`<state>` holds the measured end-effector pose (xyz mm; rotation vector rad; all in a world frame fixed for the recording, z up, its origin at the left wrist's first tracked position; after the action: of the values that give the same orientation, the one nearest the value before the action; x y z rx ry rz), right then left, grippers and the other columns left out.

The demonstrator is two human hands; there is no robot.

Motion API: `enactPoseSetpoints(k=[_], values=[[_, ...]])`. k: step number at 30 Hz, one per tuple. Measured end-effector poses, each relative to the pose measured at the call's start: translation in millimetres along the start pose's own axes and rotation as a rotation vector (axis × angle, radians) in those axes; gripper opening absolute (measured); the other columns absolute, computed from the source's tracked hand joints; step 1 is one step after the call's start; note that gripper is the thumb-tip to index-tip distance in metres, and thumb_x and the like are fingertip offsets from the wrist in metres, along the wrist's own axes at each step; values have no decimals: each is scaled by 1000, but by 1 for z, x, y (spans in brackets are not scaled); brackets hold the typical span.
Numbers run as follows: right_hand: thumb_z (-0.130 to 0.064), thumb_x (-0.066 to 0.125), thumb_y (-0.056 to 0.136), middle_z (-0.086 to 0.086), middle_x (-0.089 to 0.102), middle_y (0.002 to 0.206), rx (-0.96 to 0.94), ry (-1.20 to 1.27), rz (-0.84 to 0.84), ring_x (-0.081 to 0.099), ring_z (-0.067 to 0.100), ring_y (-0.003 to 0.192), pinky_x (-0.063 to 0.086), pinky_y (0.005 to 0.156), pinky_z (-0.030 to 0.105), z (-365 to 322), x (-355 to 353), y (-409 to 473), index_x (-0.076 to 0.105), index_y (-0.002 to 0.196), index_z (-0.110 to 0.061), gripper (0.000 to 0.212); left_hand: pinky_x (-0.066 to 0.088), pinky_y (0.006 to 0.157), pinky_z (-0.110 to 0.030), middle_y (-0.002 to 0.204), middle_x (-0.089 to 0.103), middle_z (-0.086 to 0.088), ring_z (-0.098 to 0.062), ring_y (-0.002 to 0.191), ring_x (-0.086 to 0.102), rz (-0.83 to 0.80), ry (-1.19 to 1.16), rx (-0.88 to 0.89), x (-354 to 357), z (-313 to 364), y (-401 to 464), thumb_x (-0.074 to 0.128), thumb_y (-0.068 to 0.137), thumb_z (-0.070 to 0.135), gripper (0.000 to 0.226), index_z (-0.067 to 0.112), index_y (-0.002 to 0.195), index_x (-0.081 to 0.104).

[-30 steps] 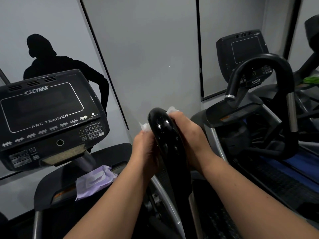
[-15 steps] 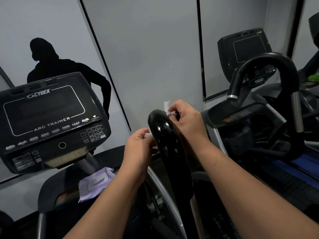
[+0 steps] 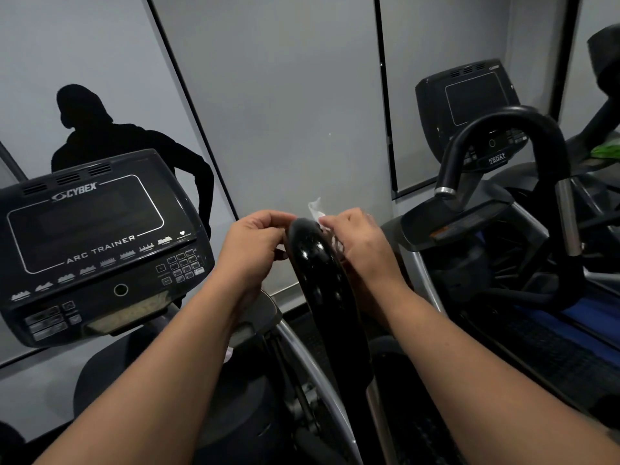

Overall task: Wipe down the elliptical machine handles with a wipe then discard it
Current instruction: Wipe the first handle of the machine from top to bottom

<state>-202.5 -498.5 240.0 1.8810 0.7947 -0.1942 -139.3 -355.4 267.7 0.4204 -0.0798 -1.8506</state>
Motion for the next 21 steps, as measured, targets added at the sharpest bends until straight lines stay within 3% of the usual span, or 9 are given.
enactPoseSetpoints(k=[4,9,13,18,21], values=[[-2,68,83,18,62,91,52,-27,48,59,38,84,50,70,43,5,1,1,70,99,-4,16,51,49,-21,71,67,-9,-12,54,59,-39,-42,-53,5,-2,5,48,83,-19,29,-7,97,70],[-1,62,86,8,55,93,258,-27,65,55,30,91,24,63,23,36,-8,-7,68,99,-5,15,50,65,-33,79,70,-13,-23,71,59,-56,-16,-78,7,-3,11,47,80,-20,37,-1,96,74],[-7,61,91,15,61,99,175,12,33,57,33,91,32,68,28,8,3,8,69,102,-6,13,49,71,-37,87,73,-20,-28,77,61,-83,-2,-87,11,-4,16,47,79,-20,38,-1,96,75],[-6,60,86,2,52,94,326,-42,55,56,28,85,31,66,28,49,-15,-19,67,101,-9,16,46,67,-36,72,70,-8,-25,70,59,-61,20,-32,11,-7,15,51,85,-16,35,8,89,76],[-7,61,91,4,53,95,248,7,54,54,25,85,33,67,27,26,-9,-5,70,106,-8,18,45,59,-31,65,68,-6,-22,61,56,-35,-15,-20,13,-7,14,54,85,-15,33,10,85,75]])
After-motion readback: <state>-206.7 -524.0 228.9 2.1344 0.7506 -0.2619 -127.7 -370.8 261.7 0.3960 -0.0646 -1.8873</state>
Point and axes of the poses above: each hand's wrist, its own y-axis towards the middle knuckle, its own x-axis out of the palm, z = x × y, the point moved 8 cm from there along y, towards the middle knuckle
